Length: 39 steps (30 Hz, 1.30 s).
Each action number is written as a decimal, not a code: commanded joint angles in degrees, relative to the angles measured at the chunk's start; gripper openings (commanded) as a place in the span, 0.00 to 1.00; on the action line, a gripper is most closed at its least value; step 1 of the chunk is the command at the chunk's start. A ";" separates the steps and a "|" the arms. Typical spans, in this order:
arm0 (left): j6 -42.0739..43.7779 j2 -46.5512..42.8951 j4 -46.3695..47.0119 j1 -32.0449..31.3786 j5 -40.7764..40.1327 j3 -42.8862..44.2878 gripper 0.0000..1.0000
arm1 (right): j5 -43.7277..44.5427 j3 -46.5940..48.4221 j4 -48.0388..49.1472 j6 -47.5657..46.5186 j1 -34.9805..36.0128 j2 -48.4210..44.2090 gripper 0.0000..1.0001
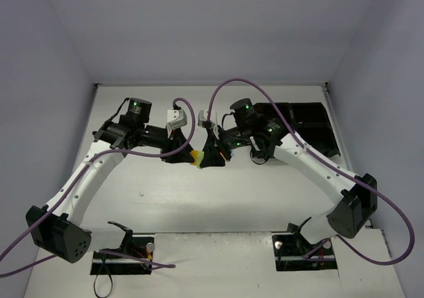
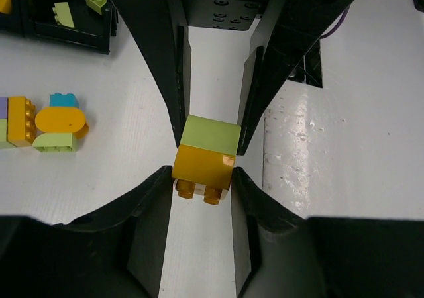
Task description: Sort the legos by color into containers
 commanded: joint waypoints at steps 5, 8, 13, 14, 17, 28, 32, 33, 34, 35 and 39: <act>1.59 0.22 1.75 -0.90 3.67 0.56 0.02 | -1.18 2.77 2.18 -0.51 -0.37 -2.25 0.00; 2.30 0.04 0.96 -0.99 4.29 0.47 0.00 | -0.91 2.33 2.18 -0.69 -0.63 -2.16 0.00; 2.74 -1.01 1.30 -0.90 3.77 -1.02 0.00 | -1.18 -1.45 2.09 -1.65 -5.27 -2.60 0.00; 2.74 -1.27 1.57 -0.81 3.24 -1.37 0.00 | -1.44 -2.24 2.09 -1.74 -6.59 -2.77 0.00; 2.48 -1.80 1.92 -0.73 2.36 -2.17 0.00 | -1.36 -4.96 2.09 -1.83 -10.72 -4.27 0.00; -14.99 -5.14 22.44 -0.02 -9.49 -8.75 0.00 | 44.38 -11.03 7.18 16.24 -18.64 -3.83 0.00; -24.22 -6.90 31.26 -0.37 -16.44 -11.92 0.00 | 54.18 -11.82 10.69 24.86 -23.56 -1.38 0.04; -26.24 -7.42 32.84 -0.55 -19.58 -12.27 0.00 | 56.11 -11.91 11.05 26.19 -24.26 -0.76 0.05; -27.13 -7.69 33.55 -0.64 -20.83 -12.62 0.00 | 57.08 -12.00 11.49 27.17 -24.71 -0.15 0.07; -27.84 -7.78 34.34 -0.81 -21.37 -13.24 0.00 | 58.66 -12.09 12.28 28.39 -25.15 1.43 0.16; -31.09 -6.64 35.76 -1.08 -24.70 -13.68 0.00 | 58.94 -10.33 12.46 30.25 -26.90 6.27 0.34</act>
